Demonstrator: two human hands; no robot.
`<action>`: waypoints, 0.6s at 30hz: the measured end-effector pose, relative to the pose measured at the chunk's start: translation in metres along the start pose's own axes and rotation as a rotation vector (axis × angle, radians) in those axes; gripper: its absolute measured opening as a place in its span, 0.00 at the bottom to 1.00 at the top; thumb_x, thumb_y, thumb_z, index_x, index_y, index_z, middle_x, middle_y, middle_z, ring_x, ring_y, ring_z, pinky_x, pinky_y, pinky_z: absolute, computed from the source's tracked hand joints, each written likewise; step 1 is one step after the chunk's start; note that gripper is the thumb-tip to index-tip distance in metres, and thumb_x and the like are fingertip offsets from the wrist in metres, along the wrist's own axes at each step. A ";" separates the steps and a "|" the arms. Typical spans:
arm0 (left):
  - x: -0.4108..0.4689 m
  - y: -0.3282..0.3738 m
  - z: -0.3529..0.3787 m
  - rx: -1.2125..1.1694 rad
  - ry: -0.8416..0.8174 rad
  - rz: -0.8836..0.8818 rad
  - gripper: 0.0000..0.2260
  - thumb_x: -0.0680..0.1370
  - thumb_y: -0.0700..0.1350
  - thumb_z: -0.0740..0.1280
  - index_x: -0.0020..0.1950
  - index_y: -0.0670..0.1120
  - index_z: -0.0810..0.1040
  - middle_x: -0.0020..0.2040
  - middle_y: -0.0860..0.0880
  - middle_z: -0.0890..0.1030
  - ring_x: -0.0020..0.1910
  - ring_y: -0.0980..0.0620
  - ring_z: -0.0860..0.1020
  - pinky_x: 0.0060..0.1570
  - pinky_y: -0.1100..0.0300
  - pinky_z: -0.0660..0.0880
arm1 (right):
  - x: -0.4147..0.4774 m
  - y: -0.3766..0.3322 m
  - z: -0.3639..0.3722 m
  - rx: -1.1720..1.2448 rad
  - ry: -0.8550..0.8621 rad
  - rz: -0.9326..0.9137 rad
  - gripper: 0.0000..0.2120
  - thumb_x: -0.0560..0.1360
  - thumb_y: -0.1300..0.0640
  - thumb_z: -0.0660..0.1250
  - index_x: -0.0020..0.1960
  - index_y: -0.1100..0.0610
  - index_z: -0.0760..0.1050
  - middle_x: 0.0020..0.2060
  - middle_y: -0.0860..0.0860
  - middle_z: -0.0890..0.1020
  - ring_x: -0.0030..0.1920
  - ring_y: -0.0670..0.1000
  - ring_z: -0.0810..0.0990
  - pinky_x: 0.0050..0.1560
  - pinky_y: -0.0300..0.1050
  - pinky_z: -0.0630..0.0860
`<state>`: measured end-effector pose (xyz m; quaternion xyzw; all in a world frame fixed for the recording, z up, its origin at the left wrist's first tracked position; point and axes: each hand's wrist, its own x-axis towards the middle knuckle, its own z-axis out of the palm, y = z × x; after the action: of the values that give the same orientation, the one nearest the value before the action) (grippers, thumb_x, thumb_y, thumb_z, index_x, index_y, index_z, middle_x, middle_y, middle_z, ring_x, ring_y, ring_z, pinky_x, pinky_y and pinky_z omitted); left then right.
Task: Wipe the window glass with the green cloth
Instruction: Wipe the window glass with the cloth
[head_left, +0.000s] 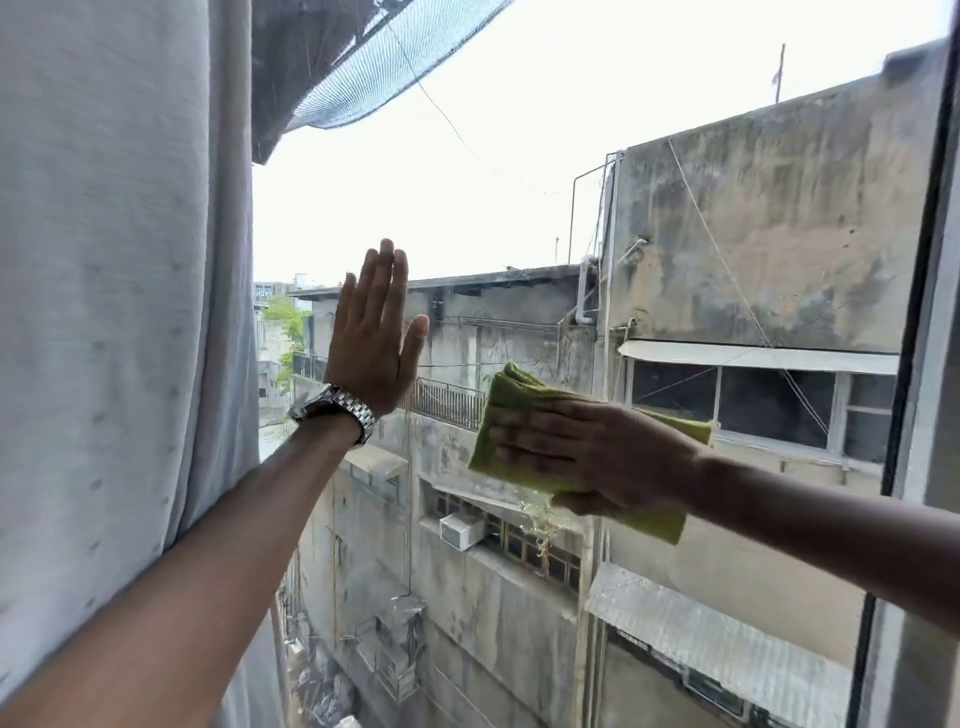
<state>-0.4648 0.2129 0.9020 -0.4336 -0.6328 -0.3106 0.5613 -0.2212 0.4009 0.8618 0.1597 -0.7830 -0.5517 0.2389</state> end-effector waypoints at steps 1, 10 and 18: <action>-0.001 -0.006 -0.002 0.016 -0.024 0.022 0.29 0.85 0.53 0.47 0.83 0.43 0.47 0.85 0.42 0.50 0.84 0.47 0.48 0.84 0.44 0.50 | 0.005 0.017 -0.003 -0.010 0.029 0.037 0.34 0.83 0.40 0.56 0.82 0.56 0.53 0.81 0.57 0.58 0.81 0.57 0.59 0.81 0.57 0.60; -0.006 -0.016 0.003 -0.029 0.025 0.066 0.27 0.84 0.49 0.46 0.82 0.41 0.52 0.84 0.42 0.54 0.84 0.47 0.51 0.84 0.48 0.49 | 0.074 0.075 -0.032 0.163 0.419 1.025 0.32 0.86 0.43 0.51 0.82 0.62 0.54 0.81 0.61 0.58 0.82 0.62 0.56 0.80 0.62 0.60; -0.008 -0.015 0.001 -0.052 0.043 0.084 0.27 0.83 0.47 0.47 0.82 0.39 0.54 0.83 0.40 0.56 0.84 0.46 0.53 0.84 0.46 0.51 | 0.036 -0.022 0.005 0.061 0.078 -0.009 0.32 0.81 0.45 0.60 0.81 0.57 0.60 0.80 0.56 0.64 0.80 0.56 0.62 0.79 0.58 0.62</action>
<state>-0.4790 0.2055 0.8956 -0.4675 -0.5937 -0.3124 0.5757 -0.2540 0.3793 0.8470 0.1919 -0.7889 -0.5218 0.2617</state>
